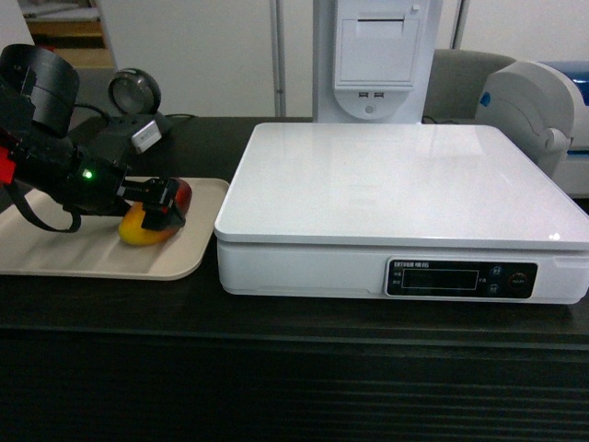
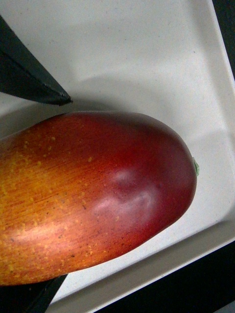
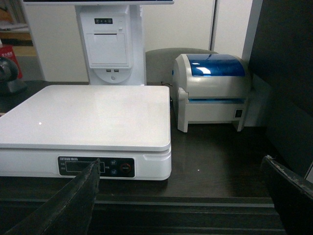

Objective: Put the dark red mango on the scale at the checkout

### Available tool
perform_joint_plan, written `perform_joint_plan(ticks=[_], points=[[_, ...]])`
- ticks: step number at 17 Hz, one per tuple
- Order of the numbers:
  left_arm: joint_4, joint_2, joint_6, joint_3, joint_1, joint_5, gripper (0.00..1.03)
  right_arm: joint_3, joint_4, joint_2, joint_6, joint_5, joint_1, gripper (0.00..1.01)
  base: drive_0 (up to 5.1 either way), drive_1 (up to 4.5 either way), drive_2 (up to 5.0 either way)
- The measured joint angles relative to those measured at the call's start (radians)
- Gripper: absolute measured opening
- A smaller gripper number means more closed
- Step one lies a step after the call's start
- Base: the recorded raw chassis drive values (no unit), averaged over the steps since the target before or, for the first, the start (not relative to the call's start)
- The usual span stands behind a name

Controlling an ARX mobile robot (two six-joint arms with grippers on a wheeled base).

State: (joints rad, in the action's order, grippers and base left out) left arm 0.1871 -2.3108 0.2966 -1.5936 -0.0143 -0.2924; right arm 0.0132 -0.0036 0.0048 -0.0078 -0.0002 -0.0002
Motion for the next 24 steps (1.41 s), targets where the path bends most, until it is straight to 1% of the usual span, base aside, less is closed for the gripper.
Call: perform_joint_plan(ticks=[1, 3, 4, 8, 10, 11, 13, 15, 16, 17, 18, 21, 22, 23, 24], points=[[-0.004, 0.000, 0.002, 0.002, 0.003, 0.000, 0.83, 0.000, 0.000, 0.000, 0.000, 0.000, 0.000, 0.98, 0.0, 0.00, 0.0], [-0.033, 0.005, 0.002, 0.018, 0.006, 0.004, 0.66, 0.000, 0.000, 0.000, 0.000, 0.000, 0.000, 0.98, 0.0, 0.00, 0.0], [-0.040, 0.016, 0.001, 0.033, 0.010, 0.008, 0.63, 0.000, 0.000, 0.000, 0.000, 0.000, 0.000, 0.98, 0.0, 0.00, 0.0], [-0.140, 0.134, -0.015, 0.156, 0.027, 0.006, 0.62, 0.000, 0.000, 0.000, 0.000, 0.000, 0.000, 0.98, 0.0, 0.00, 0.0], [-0.198, 0.261, -0.032, 0.235, 0.059, -0.008, 0.62, 0.000, 0.000, 0.000, 0.000, 0.000, 0.000, 0.98, 0.0, 0.00, 0.0], [-0.216, 0.314, -0.037, 0.261, 0.079, -0.021, 0.62, 0.000, 0.000, 0.000, 0.000, 0.000, 0.000, 0.98, 0.0, 0.00, 0.0], [-0.241, 0.409, -0.061, 0.289, 0.124, -0.053, 0.62, 0.000, 0.000, 0.000, 0.000, 0.000, 0.000, 0.98, 0.0, 0.00, 0.0], [-0.256, 0.474, -0.102, 0.293, 0.184, -0.089, 0.62, 0.000, 0.000, 0.000, 0.000, 0.000, 0.000, 0.98, 0.0, 0.00, 0.0], [-0.264, 0.480, -0.152, 0.262, 0.243, -0.099, 0.62, 0.000, 0.000, 0.000, 0.000, 0.000, 0.000, 0.98, 0.0, 0.00, 0.0], [-0.246, 0.392, -0.237, 0.148, 0.345, -0.065, 0.61, 0.000, 0.000, 0.000, 0.000, 0.000, 0.000, 0.98, 0.0, 0.00, 0.0], [-0.225, 0.352, -0.259, 0.106, 0.375, -0.044, 0.61, 0.000, 0.000, 0.000, 0.000, 0.000, 0.000, 0.98, 0.0, 0.00, 0.0], [-0.194, 0.271, -0.306, 0.028, 0.420, -0.031, 0.61, 0.000, 0.000, 0.000, 0.000, 0.000, 0.000, 0.98, 0.0, 0.00, 0.0], [-0.184, 0.240, -0.328, -0.007, 0.434, -0.027, 0.61, 0.000, 0.000, 0.000, 0.000, 0.000, 0.000, 0.98, 0.0, 0.00, 0.0], [-0.174, 0.218, -0.345, -0.033, 0.443, -0.025, 0.61, 0.000, 0.000, 0.000, 0.000, 0.000, 0.000, 0.98, 0.0, 0.00, 0.0], [-0.164, 0.202, -0.354, -0.053, 0.448, -0.022, 0.61, 0.000, 0.000, 0.000, 0.000, 0.000, 0.000, 0.98, 0.0, 0.00, 0.0]])
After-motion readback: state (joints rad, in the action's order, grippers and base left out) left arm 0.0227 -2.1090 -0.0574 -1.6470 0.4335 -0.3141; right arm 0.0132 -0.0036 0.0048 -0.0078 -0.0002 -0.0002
